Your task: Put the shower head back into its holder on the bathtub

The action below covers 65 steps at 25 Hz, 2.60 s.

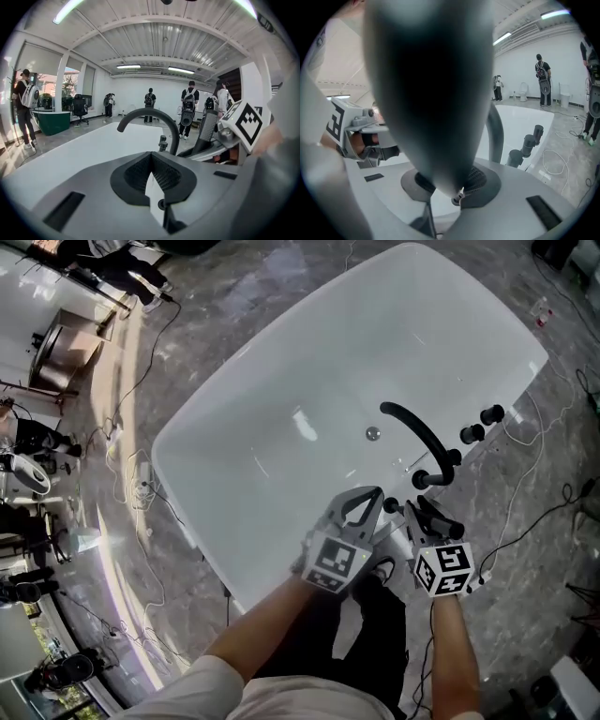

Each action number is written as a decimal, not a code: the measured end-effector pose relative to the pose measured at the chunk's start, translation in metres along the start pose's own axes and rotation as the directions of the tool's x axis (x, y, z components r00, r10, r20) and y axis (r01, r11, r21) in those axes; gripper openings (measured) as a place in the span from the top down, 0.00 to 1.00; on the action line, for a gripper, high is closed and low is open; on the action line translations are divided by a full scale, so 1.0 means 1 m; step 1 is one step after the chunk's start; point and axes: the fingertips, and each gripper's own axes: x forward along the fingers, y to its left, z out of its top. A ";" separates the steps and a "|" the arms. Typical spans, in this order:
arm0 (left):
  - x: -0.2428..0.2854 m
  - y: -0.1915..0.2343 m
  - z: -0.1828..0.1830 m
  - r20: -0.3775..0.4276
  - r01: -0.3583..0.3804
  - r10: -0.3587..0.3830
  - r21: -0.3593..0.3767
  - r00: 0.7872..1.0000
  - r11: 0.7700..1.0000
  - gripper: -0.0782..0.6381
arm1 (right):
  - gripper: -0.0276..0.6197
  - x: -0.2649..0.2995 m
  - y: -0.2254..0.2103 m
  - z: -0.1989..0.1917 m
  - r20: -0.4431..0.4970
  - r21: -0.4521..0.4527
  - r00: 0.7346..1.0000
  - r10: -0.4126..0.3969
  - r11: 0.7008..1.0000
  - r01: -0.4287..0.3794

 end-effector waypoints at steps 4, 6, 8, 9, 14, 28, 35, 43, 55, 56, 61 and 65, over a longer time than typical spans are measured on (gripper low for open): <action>0.002 0.002 -0.007 0.005 -0.013 0.013 -0.013 1.000 1.000 0.88 | 0.78 0.015 0.000 -0.017 -0.059 -0.037 0.998 0.002 0.999 -0.004; 0.005 0.002 -0.011 0.005 -0.015 0.015 -0.018 1.000 1.000 0.88 | 0.78 0.024 0.001 -0.025 -0.078 -0.046 0.997 0.008 0.999 -0.012; 0.007 0.002 -0.015 0.004 -0.018 0.018 -0.023 1.000 1.000 0.88 | 0.78 0.033 0.001 -0.033 -0.098 -0.063 0.995 0.011 0.998 -0.018; 0.008 0.002 -0.017 0.002 -0.021 0.021 -0.025 1.000 0.999 0.88 | 0.78 0.037 0.001 -0.037 -0.106 -0.071 0.994 0.012 0.997 -0.020; 0.010 0.008 -0.026 -0.006 -0.033 0.032 -0.030 0.999 0.999 0.88 | 0.78 0.055 -0.002 -0.054 -0.133 -0.101 0.991 0.016 0.994 -0.030; 0.010 0.008 -0.042 -0.020 -0.041 0.040 -0.030 0.999 0.999 0.88 | 0.78 0.086 0.010 -0.092 -0.206 -0.229 0.979 -0.001 0.972 -0.048; 0.013 0.007 -0.047 -0.030 -0.038 0.038 -0.013 0.999 0.999 0.88 | 0.78 0.094 0.011 -0.100 -0.216 -0.246 0.976 0.005 0.968 -0.060; 0.009 0.006 -0.044 -0.040 -0.031 0.030 -0.023 0.999 0.999 0.88 | 0.78 0.090 0.018 -0.099 -0.229 -0.229 0.972 0.045 0.969 -0.098; -0.004 -0.016 -0.016 -0.039 0.023 -0.024 -0.017 0.999 1.000 0.88 | 0.72 0.025 0.021 -0.068 -0.174 -0.174 0.984 -0.033 0.985 0.002; -0.006 -0.019 -0.012 -0.038 0.032 -0.032 -0.014 0.999 0.999 0.88 | 0.72 0.018 0.022 -0.062 -0.163 -0.164 0.986 -0.039 0.986 0.012; -0.029 -0.042 0.016 -0.047 0.089 -0.090 -0.009 0.995 0.996 0.88 | 0.72 -0.029 0.045 -0.017 -0.074 -0.067 0.996 -0.047 0.997 0.042; -0.067 -0.070 0.052 -0.059 0.151 -0.153 -0.029 0.986 0.988 0.88 | 0.77 -0.080 0.074 0.032 0.005 0.020 0.999 -0.052 0.998 0.052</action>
